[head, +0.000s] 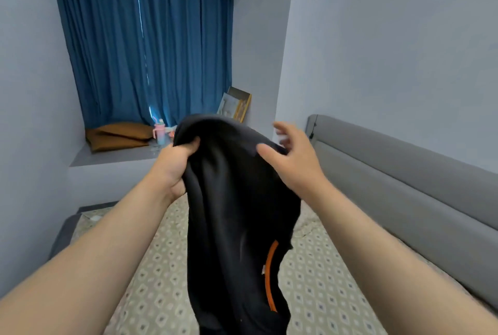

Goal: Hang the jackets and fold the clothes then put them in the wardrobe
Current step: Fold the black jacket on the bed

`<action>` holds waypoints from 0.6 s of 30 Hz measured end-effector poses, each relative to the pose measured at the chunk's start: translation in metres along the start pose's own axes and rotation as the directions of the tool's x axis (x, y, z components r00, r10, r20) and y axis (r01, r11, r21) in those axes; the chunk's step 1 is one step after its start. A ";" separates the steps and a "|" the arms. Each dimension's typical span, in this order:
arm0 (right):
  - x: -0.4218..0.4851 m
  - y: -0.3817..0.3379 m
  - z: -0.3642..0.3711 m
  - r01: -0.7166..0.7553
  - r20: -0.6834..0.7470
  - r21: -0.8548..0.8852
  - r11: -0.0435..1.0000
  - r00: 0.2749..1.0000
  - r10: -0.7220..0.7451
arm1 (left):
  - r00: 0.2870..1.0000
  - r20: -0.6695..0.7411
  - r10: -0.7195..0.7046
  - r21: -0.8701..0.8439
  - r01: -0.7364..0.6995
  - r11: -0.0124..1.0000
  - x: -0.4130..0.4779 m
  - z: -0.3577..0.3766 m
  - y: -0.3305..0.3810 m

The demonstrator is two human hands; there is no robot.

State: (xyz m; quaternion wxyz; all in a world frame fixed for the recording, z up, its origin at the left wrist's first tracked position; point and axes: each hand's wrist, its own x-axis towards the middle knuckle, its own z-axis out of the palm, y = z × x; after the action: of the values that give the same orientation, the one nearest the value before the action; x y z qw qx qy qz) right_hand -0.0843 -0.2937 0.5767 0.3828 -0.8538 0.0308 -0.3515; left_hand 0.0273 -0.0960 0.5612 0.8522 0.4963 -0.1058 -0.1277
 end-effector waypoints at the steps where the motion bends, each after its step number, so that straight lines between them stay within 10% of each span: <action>1: -0.021 0.022 0.002 -0.149 -0.041 0.085 0.985 0.987 0.153 | 0.999 -0.033 -0.011 -0.035 0.010 0.999 0.000 0.003 0.002; 4: -0.084 0.078 0.019 -0.492 0.151 0.359 0.793 0.869 0.471 | 0.994 -0.109 -0.031 -0.100 0.020 0.995 0.001 0.015 0.005; 7: -0.117 0.103 0.043 -0.584 0.349 0.445 0.679 0.811 0.469 | 0.984 -0.175 -0.035 -0.095 0.018 0.995 0.003 0.027 0.000; 12: -0.090 0.087 0.053 -0.571 0.188 0.601 0.559 0.781 0.596 | 0.964 -0.265 0.011 -0.038 -0.022 0.999 0.003 0.029 -0.007; 18: -0.023 0.042 0.014 -0.287 -0.130 0.351 0.891 0.928 0.350 | 0.843 -0.513 0.161 0.348 0.033 0.937 -0.002 -0.003 -0.012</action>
State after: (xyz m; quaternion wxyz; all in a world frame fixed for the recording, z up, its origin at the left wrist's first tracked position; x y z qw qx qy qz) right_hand -0.0837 -0.3071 0.5289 0.5664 -0.7244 0.1486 -0.3637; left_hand 0.0249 -0.0980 0.5495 0.7517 0.6490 0.0981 0.0647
